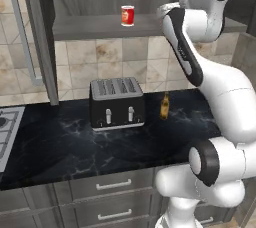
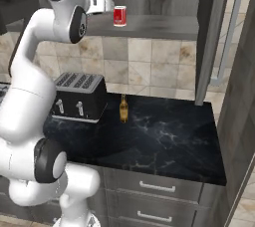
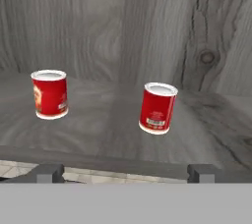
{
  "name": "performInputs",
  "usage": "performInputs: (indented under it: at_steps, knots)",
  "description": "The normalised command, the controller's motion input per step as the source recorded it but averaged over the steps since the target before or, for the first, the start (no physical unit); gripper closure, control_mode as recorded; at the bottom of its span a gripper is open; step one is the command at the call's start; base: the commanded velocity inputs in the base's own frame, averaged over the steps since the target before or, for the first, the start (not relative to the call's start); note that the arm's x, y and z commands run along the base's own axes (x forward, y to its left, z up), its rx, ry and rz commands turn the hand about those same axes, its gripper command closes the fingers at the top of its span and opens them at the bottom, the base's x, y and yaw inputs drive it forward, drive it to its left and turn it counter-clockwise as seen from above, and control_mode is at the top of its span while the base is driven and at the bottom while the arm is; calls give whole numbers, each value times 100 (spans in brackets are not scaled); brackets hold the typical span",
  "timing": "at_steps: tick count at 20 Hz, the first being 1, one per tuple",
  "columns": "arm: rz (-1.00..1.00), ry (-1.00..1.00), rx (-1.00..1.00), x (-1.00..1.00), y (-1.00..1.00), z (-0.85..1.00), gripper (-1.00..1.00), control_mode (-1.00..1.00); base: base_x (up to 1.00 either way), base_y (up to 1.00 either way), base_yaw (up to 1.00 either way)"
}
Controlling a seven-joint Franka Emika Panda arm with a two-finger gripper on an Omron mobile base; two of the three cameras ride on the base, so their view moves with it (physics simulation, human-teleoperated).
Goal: Restock the canned food cabinet by taking the new fresh canned food from the counter and placing it in the cabinet. Then, take the old canned food from the cabinet and place it on the counter.
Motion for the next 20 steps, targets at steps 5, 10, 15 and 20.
performInputs:
  at_steps: [5, 10, 15, 20]
  knots:
    - [0, 0, 0, -46, 100, -2, -100, -100, 0, 0, 0]
    - [0, 3, 0, 23, 98, -31, -100, -100, 0, 0, 0]
    - [-1, 4, 0, 73, 16, -1, -100, -100, 0, 0, 0]
    - [0, 4, 9, 52, -6, -3, -100, -100, 0, 0, 0]
